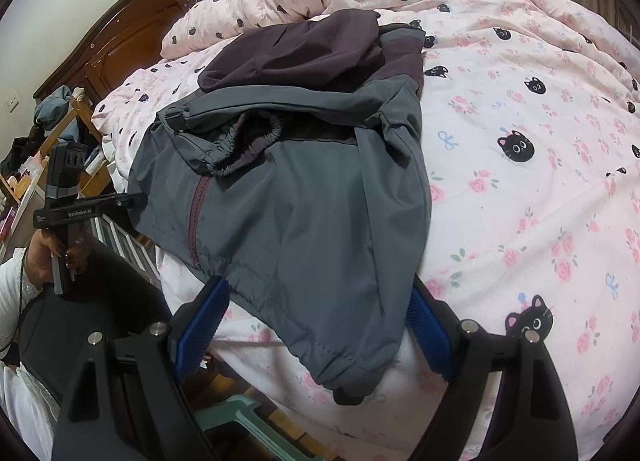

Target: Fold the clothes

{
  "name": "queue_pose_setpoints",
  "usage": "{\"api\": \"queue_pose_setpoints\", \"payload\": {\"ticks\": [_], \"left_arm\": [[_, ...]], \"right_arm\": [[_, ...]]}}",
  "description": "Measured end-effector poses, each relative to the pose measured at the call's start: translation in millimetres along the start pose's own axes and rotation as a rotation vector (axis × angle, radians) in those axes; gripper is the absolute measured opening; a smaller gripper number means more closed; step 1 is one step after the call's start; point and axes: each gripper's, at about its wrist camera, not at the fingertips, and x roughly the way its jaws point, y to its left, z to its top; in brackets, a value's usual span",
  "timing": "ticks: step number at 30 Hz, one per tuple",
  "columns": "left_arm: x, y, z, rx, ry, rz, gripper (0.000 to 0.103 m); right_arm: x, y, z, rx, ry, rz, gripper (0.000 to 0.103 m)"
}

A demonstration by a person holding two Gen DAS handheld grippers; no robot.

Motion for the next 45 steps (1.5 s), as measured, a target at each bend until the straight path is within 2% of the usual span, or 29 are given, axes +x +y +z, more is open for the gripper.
{"api": "queue_pose_setpoints", "payload": {"ticks": [2,5,7,8,10,17,20,21,23,25,27,35,40,45], "left_arm": [[-2,0,0,-0.002,0.002,0.003,0.008],[-3,-2,-1,0.007,0.003,0.012,0.005],[-4,-3,-2,0.007,0.004,0.011,0.004],[-5,-3,-2,0.007,0.004,0.009,0.004],[-7,-3,0,0.002,0.007,0.011,0.003],[-2,-3,-2,-0.026,0.043,0.025,0.004],[1,-3,-2,-0.044,0.061,0.037,0.004],[2,-4,-1,-0.045,0.061,0.041,0.003],[2,-5,0,-0.051,0.06,0.042,0.003],[-2,-6,1,-0.066,0.05,0.024,0.002],[-8,-5,2,-0.089,0.035,-0.001,0.002],[-47,-9,4,-0.139,-0.061,-0.104,0.002],[-59,-3,23,-0.199,-0.101,-0.152,0.002],[-71,2,46,-0.255,-0.135,-0.186,0.002]], "right_arm": [[-1,-2,-1,0.001,0.008,0.009,0.084],[-2,-7,-1,0.012,0.019,-0.002,0.071],[-2,-10,-2,0.018,0.026,-0.01,0.058],[-3,-12,-2,0.023,0.03,-0.013,0.056],[-5,-18,-3,0.048,0.042,-0.012,0.053],[-7,-31,-19,0.084,0.112,-0.016,0.053],[-3,-30,-22,0.073,0.132,-0.013,0.041],[-3,-29,-22,0.07,0.129,-0.008,0.031],[-4,-27,-21,0.065,0.123,0.002,0.027],[-8,-25,-20,0.079,0.113,0.042,0.017],[-17,-23,-18,0.086,0.089,0.091,0.016],[-59,-34,-3,0.171,-0.047,0.316,0.013],[-75,-48,16,0.254,-0.142,0.458,0.013],[-86,-67,44,0.341,-0.235,0.546,0.013]]}}
